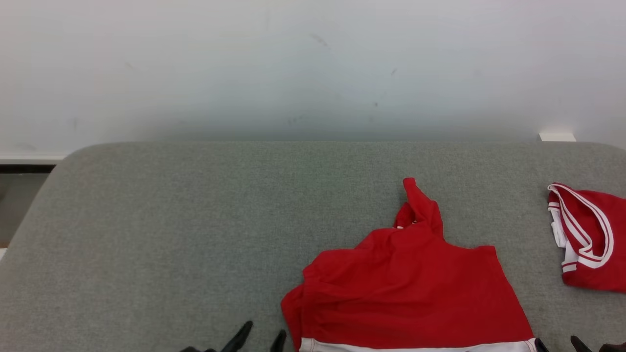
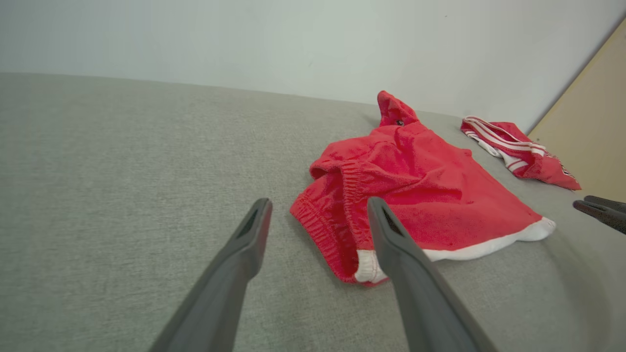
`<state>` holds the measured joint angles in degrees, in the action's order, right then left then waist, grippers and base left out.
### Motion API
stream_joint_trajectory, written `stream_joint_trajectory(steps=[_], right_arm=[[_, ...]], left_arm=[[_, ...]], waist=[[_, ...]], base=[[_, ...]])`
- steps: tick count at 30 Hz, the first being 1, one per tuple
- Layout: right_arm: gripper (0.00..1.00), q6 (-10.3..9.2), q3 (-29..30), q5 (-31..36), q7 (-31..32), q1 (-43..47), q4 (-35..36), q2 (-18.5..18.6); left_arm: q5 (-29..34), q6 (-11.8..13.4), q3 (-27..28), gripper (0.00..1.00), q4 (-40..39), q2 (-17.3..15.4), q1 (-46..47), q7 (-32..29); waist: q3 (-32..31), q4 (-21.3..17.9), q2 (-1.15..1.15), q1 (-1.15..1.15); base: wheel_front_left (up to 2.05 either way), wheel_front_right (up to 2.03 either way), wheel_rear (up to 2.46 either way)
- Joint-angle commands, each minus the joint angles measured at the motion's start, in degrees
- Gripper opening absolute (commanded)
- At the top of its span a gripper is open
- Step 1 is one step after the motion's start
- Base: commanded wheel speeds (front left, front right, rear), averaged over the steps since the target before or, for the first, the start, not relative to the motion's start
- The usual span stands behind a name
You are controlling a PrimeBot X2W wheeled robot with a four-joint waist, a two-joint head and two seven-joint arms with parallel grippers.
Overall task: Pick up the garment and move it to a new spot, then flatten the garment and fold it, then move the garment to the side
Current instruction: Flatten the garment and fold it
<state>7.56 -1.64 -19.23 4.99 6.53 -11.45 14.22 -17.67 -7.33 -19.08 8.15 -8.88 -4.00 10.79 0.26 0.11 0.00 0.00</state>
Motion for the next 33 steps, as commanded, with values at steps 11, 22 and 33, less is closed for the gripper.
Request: stream_joint_trajectory(steps=[11, 22, 33], right_arm=[[1.00, -0.16, -1.4, 2.4, 5.0, -5.0, -3.1, -2.4], [1.00, -0.16, -3.3, 2.0, 3.4, -8.0, -4.5, -3.0], [1.00, -0.16, -3.2, 0.5, 5.2, -8.0, -5.6, -3.9]], left_arm=[[-8.6, -0.2, -12.1, 1.00, 4.2, -4.3, 7.7, -5.8], [-11.9, -0.2, -16.3, 1.00, 7.4, -5.7, 11.3, -5.7], [-14.0, -0.1, -18.0, 0.96, 8.4, -6.4, 12.0, -5.0]], waist=[[5.8, -1.7, 0.00, 0.00], [8.7, -2.7, 0.00, 0.00], [9.0, -3.0, 0.00, 0.00]], base=[[0.00, 0.00, 0.00], [0.00, 0.00, 0.00], [0.00, 0.00, 0.00]])
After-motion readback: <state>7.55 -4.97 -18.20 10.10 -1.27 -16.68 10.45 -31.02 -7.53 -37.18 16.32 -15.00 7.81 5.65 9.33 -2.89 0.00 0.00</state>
